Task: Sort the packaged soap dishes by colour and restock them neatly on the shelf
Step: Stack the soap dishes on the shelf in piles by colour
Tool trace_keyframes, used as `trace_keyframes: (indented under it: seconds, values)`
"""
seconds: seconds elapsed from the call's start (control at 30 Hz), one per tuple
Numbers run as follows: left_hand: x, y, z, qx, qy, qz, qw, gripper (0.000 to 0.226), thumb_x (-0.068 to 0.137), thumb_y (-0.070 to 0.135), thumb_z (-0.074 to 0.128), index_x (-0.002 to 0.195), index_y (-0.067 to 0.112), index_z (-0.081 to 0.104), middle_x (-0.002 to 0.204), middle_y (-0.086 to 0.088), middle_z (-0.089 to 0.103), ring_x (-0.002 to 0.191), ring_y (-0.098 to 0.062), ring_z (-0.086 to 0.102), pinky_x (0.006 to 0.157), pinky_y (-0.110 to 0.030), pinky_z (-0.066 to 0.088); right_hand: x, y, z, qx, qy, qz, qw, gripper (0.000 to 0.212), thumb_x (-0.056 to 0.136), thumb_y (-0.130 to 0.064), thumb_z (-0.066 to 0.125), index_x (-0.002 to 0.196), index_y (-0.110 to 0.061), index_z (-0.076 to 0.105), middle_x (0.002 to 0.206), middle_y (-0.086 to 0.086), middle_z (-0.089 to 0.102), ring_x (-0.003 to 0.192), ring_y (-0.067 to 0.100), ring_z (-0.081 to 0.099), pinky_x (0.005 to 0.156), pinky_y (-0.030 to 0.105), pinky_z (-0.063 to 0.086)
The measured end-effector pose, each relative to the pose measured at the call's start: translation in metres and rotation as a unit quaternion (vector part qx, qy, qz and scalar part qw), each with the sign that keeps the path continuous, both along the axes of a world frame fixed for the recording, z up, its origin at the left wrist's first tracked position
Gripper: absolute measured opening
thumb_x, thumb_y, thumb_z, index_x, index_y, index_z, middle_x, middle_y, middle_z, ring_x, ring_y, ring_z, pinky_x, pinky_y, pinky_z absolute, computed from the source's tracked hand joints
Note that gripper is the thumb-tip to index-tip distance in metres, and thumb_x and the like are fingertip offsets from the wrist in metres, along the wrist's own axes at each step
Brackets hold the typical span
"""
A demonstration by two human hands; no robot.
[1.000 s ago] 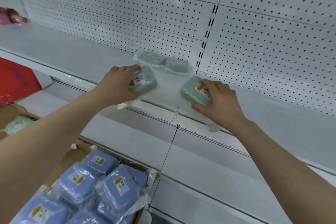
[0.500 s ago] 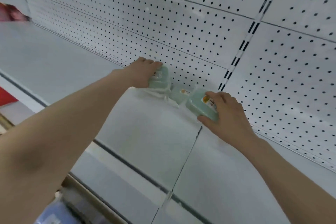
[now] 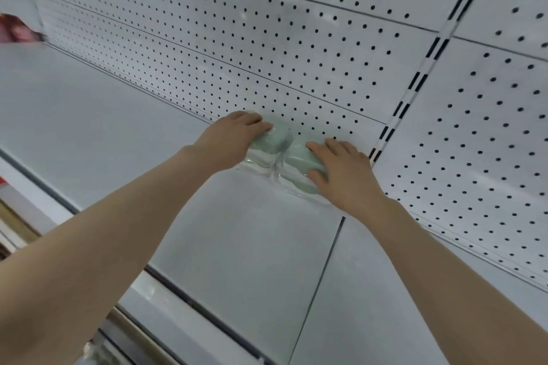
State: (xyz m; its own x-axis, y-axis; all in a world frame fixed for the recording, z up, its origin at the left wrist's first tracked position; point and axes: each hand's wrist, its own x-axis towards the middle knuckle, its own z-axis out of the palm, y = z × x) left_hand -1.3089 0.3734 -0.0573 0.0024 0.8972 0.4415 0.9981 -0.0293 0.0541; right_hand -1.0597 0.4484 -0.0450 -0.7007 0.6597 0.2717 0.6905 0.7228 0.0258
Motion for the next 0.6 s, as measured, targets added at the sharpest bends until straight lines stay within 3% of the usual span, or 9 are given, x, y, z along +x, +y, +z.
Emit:
trace_keyframes:
  seconds: [0.07,0.17,0.47,0.6]
  values:
    - [-0.003,0.003,-0.008,0.012,0.010,-0.005,1.000,0.048,0.091,0.019,0.060,0.138,0.018,0.051,0.138,-0.008,0.050,0.127,-0.034,0.044,0.100,-0.050,0.045,0.000,-0.003,-0.012,0.025,0.027,-0.003,0.999,0.048,0.096,-0.034,0.052,0.143,-0.028,0.043,0.142,0.006,0.042,0.127,0.032,0.038,0.102,0.046,0.034]
    - [-0.001,0.008,-0.015,0.004,0.009,0.016,1.000,0.055,0.090,0.036,0.061,0.140,0.022,0.046,0.141,-0.008,0.046,0.131,-0.034,0.039,0.099,-0.053,0.044,-0.001,-0.002,-0.026,0.093,0.077,0.021,0.992,0.042,0.094,-0.022,0.060,0.135,-0.022,0.051,0.136,0.014,0.048,0.121,0.039,0.044,0.100,0.051,0.039]
    - [0.004,0.018,-0.023,0.039,0.003,0.043,0.998,0.051,0.091,0.032,0.062,0.138,0.021,0.047,0.142,-0.008,0.046,0.132,-0.037,0.037,0.100,-0.054,0.041,-0.011,0.019,-0.037,0.160,0.031,0.024,0.986,0.040,0.100,-0.023,0.041,0.140,-0.021,0.044,0.135,0.011,0.048,0.122,0.036,0.044,0.104,0.051,0.034]
    - [0.008,0.015,-0.021,0.029,0.018,0.063,0.997,0.053,0.094,0.035,0.057,0.143,0.024,0.042,0.147,-0.005,0.040,0.138,-0.034,0.030,0.110,-0.054,0.027,-0.010,0.017,-0.031,0.141,-0.005,0.008,0.990,0.046,0.099,-0.032,0.027,0.141,-0.022,0.044,0.136,0.010,0.048,0.122,0.036,0.046,0.102,0.052,0.036]
